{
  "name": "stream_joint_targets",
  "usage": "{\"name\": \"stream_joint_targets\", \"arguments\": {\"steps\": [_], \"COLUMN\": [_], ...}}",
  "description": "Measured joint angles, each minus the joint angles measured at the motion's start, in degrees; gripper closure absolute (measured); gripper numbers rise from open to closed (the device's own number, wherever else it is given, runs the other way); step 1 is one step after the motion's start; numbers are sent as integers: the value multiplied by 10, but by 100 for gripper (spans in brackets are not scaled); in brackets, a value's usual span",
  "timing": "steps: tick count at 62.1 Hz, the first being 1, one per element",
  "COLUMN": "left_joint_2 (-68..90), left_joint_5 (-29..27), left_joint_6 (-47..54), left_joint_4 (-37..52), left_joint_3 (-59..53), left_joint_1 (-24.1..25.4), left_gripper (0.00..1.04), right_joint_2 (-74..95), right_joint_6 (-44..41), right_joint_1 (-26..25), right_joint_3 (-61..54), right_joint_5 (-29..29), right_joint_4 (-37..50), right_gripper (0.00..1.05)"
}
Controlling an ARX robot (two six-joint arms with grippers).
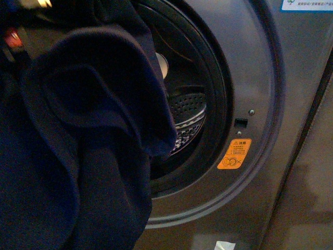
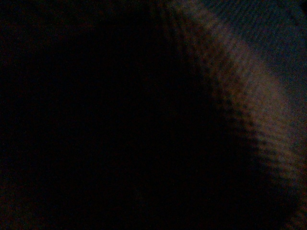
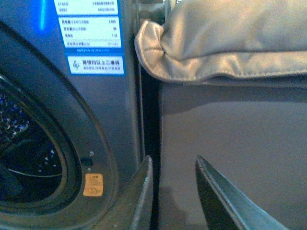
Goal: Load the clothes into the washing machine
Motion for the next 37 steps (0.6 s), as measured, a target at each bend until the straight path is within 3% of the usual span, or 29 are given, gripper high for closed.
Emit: {"name": "stream_joint_targets", "arguments": {"steps": [11,22,29,37], "left_joint_2": [74,145,191,245], "left_joint_5": [-6,-13,-24,-40], "left_joint_6": [14,25,36,48], "left_joint_4": [32,54,64,64], "left_joint_3": [3,26,51,89], "left_joint_1": [-4,-7,-8,-6], "left_gripper": [90,90,90,90], "right_joint_2": [-34,-64,-85,-107], "right_joint_6": [0,0,0,0], "right_joint_1": [-25,-44,-88,-105], "right_joint_3": [-52,-88,-109,-128], "right_joint_5": [-23,-41,-96,-99], "right_joint_4": [13,18,18,18], "right_gripper": [103,102,102,102]}}
